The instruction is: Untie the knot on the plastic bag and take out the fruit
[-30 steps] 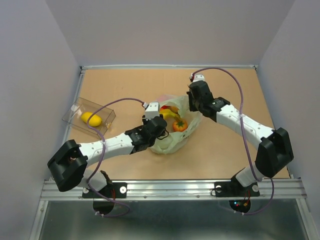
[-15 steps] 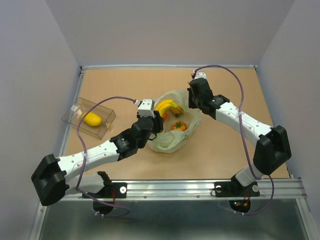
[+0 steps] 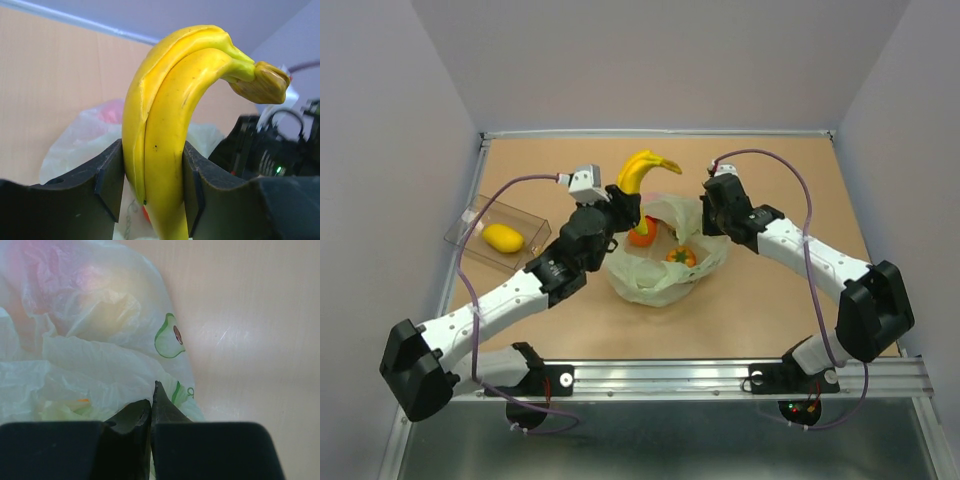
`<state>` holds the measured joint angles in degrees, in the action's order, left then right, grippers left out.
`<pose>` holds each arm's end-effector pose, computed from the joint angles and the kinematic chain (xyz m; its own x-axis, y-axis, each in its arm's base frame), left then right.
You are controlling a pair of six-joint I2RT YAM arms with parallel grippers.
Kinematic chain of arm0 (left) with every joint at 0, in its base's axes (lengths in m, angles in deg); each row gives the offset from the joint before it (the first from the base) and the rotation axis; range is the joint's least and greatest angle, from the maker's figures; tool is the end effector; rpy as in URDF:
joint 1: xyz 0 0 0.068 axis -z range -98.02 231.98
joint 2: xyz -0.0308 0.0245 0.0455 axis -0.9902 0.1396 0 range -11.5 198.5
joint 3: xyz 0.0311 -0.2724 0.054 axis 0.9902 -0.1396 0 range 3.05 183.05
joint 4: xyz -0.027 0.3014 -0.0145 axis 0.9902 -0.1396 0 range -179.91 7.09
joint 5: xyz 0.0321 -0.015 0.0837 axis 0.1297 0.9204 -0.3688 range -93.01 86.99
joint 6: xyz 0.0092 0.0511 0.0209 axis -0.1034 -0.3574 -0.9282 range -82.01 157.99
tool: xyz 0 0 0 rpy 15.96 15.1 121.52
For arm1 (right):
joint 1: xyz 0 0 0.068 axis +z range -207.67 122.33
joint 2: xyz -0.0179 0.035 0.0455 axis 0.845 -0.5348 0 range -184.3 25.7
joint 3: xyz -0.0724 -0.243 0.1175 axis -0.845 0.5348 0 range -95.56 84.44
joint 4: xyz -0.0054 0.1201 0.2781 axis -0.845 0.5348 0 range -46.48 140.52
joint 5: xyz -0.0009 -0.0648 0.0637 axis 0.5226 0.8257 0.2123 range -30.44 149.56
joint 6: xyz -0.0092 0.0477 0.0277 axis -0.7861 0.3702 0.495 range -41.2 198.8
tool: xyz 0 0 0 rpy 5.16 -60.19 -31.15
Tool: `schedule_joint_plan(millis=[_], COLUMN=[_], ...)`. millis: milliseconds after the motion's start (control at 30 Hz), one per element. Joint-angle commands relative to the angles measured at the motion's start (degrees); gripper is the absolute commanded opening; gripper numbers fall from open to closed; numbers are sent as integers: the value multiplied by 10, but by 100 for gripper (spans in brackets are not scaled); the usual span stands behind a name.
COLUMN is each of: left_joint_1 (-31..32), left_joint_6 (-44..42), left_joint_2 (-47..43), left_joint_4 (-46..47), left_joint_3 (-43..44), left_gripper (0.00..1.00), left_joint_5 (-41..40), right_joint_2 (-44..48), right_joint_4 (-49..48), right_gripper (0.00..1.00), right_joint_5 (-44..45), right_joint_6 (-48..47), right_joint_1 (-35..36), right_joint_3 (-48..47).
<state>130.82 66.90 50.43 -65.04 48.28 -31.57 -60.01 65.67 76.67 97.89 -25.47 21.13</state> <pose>0.2076 -0.2094 0.3291 -0.1557 -0.4669 -0.8705 0.3100 0.8136 -0.4918 0.3181 0.1869 0.2512 -0.6696 -0.0523 -0.7408 -0.1195 0.9921 0.0380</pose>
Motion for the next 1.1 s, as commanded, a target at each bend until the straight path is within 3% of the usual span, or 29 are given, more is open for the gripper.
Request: schedule_joint_plan(millis=[0, 167, 267, 433, 667, 933, 1067], left_joint_1=[-65, -166, -240, -404, -550, -603, -604], left_joint_6=[57, 119, 154, 192, 168, 150, 149], left_joint_2=[24, 56, 50, 4, -6, 75, 106], left_joint_4=[-12, -177, -251, -307, -300, -252, -245], left_joint_3=[112, 180, 164, 69, 9, 10, 13], left_gripper=[0, 0, 0, 0, 0, 6, 23], left_joint_5=[-14, -28, -42, -26, -12, 17, 10], right_joint_2=[41, 61, 75, 98, 126, 150, 157], right_joint_4=[-17, -17, -17, -16, -16, -16, -16], right_gripper=[1, 1, 1, 1, 1, 1, 1], right_joint_5=[-12, -13, -16, -36, -63, -84, -84], right_joint_6=[9, -2, -5, -11, -23, -34, -40], right_joint_1=[-1, -1, -1, -1, -1, -1, 0], right_joint_3=[15, 24, 28, 35, 42, 55, 60])
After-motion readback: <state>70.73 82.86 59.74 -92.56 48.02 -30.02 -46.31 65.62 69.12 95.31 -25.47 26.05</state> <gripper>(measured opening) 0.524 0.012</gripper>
